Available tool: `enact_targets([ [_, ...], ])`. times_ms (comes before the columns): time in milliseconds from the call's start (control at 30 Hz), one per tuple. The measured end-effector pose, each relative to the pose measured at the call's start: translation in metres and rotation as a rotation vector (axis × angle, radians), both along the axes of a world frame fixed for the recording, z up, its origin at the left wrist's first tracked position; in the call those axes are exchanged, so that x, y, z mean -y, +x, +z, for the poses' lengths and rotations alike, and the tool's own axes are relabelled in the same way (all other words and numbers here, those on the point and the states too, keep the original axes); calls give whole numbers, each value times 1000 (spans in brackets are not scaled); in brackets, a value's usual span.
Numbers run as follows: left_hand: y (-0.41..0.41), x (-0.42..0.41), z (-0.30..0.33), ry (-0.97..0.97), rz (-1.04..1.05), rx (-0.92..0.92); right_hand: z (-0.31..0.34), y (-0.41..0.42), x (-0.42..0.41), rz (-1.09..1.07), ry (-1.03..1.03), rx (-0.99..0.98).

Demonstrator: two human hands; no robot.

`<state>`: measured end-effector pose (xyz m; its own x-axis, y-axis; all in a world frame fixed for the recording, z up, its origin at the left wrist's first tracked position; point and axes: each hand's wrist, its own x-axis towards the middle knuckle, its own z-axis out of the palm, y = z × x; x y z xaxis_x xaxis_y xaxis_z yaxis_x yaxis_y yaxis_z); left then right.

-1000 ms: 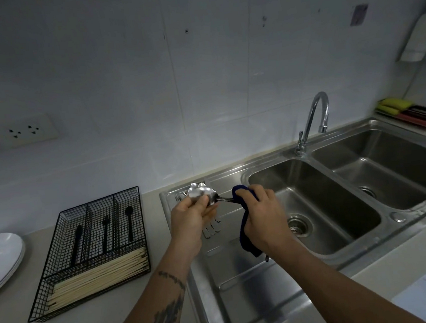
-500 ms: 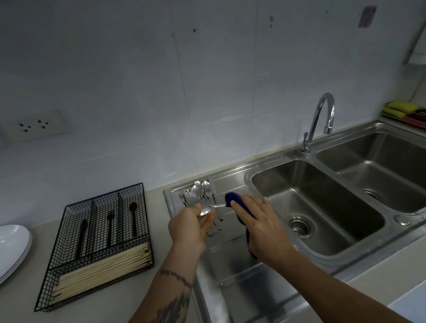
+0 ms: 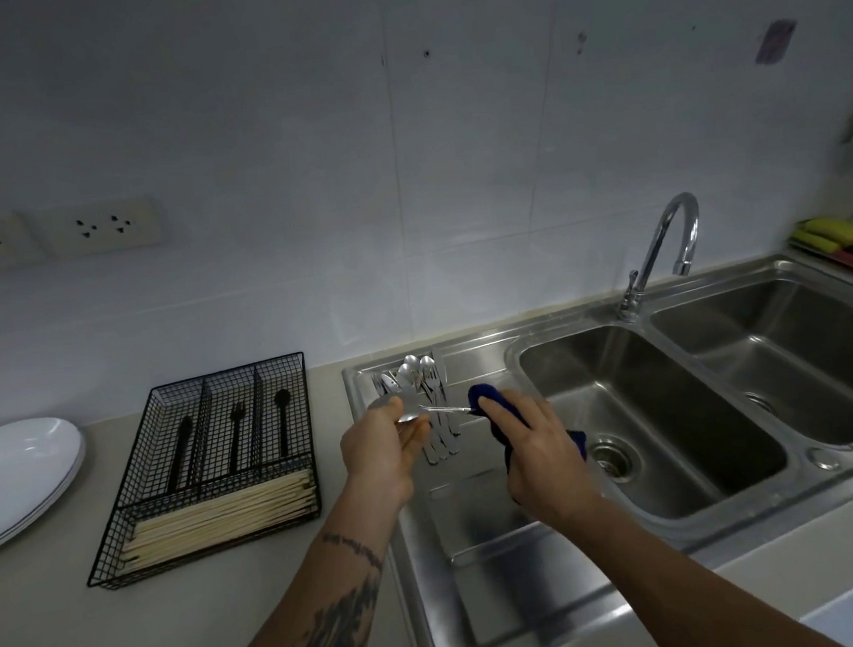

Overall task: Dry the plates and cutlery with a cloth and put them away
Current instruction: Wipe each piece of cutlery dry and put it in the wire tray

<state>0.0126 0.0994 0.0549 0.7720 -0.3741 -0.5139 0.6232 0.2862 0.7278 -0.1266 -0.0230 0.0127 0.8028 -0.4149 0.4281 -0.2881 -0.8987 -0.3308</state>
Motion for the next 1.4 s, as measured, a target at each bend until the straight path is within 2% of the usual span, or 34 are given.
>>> enact_targets([
  [133,6,-5,5,-51,-36,1,4,17,-16,27,57,35],
  [300,30,-18,4,-64,-15,29,-1,40,-27,82,65,-34],
  [433,66,-31,-4,3,-35,31,-6,58,-22,90,94,-60],
  [533,102,-41,-3,123,-120,106,-12,71,-16,99,116,-76],
  [733,181,-28,-9,540,-166,259,-30,95,-6,67,182,-163],
  [900,213,-21,-32,857,-369,568,-39,107,5,27,225,-165],
  [1133,224,-13,-74,1063,-442,574,-43,112,27,-69,270,-138],
  [1300,219,-17,-94,1035,-444,643,-46,113,33,-89,284,-147],
  [1400,215,-18,-97,1118,-400,667,-47,110,38,-112,296,-135],
])
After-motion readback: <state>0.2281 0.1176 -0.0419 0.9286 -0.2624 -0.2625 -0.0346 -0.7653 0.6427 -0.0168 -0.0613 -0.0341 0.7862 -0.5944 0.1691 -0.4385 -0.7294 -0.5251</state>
